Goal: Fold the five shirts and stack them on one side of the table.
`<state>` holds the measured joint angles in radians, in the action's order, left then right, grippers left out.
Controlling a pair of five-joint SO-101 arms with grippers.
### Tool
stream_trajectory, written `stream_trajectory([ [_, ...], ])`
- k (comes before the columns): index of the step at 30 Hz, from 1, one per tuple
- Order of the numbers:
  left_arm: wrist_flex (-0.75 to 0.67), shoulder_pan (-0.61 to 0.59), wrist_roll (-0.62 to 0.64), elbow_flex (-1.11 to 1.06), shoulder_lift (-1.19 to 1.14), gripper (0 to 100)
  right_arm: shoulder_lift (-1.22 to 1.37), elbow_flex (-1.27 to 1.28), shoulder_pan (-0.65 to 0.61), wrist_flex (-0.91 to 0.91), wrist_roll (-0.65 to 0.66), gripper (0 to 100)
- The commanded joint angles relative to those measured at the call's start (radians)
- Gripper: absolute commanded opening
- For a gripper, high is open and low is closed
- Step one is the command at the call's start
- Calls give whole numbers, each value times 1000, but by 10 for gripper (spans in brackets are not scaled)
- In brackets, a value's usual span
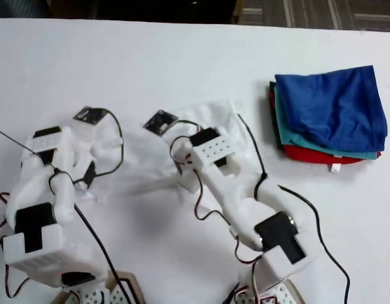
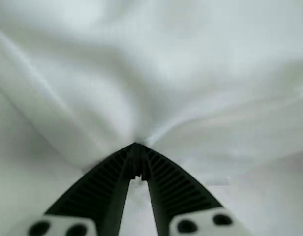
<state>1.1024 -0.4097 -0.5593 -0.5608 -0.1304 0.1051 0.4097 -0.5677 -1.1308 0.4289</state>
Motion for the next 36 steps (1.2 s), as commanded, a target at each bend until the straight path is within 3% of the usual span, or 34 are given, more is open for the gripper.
stream_trajectory([
  [1, -20, -11, -8, -5, -11, 25, 25, -21, -2, 31, 6, 198],
  [8, -20, -11, -8, -5, -11, 25, 99, -21, 7, 67, 9, 194],
  [13, -20, -11, -8, -5, -11, 25, 101, -49, 8, 61, 3, 5],
  [15, -20, -11, -8, -5, -11, 25, 88, -63, 16, 47, 2, 37],
  [28, -20, -11, -8, -4, -11, 25, -214, -63, 8, -140, 9, 19],
  [36, -20, -11, -8, -4, -11, 25, -203, -44, -7, -219, 9, 19],
])
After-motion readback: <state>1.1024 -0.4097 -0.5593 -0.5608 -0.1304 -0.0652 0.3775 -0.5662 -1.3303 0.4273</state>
